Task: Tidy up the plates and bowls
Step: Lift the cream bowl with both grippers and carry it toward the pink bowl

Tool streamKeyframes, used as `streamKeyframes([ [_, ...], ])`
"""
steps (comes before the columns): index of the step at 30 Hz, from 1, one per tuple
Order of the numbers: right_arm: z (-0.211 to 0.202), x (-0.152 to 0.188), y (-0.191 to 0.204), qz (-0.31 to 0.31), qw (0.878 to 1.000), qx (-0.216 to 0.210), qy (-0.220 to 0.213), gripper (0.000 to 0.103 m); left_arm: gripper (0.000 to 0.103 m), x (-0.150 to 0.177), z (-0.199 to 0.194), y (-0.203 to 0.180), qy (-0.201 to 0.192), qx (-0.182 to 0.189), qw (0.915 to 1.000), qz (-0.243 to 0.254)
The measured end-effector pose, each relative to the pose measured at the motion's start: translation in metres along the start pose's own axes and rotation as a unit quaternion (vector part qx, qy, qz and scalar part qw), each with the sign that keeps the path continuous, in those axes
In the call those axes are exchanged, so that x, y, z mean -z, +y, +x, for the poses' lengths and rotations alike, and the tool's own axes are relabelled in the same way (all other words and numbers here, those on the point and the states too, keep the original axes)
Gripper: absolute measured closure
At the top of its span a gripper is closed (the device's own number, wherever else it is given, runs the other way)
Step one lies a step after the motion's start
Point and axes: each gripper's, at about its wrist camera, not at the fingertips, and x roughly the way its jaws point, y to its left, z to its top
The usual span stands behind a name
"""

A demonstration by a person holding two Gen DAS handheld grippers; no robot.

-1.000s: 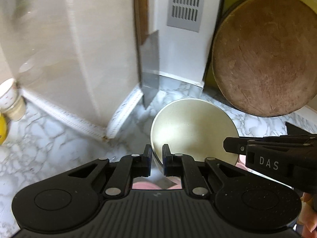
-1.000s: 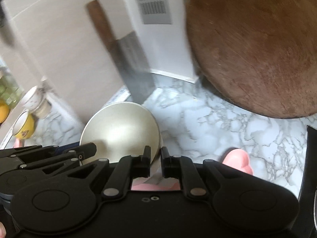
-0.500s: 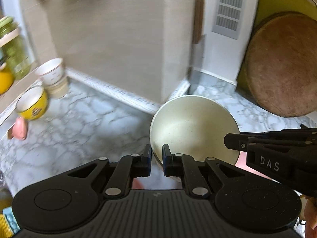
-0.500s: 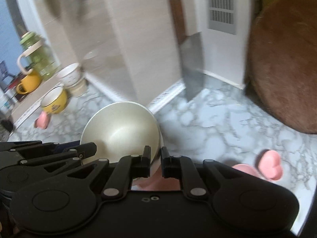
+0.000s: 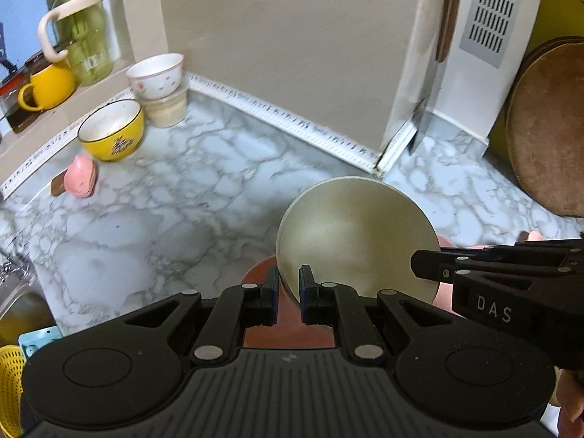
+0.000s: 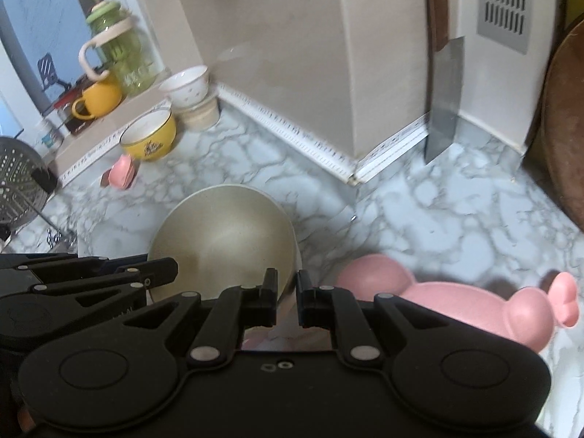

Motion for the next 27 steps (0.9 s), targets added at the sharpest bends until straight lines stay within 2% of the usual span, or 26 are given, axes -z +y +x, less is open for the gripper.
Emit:
streamKeyframes([
  [10, 0.021, 0.007, 0.018, -0.011, 0.999, -0.006, 0.030, 0.094, 0.093, 0.011, 0.013, 0.021, 0.022, -0.006, 0.9996, -0.015],
  [27, 0.047, 0.012, 0.030, -0.022, 0.998, -0.009, 0.065, 0.093, 0.093, 0.019, 0.036, 0.034, 0.053, -0.009, 0.9983, -0.022],
])
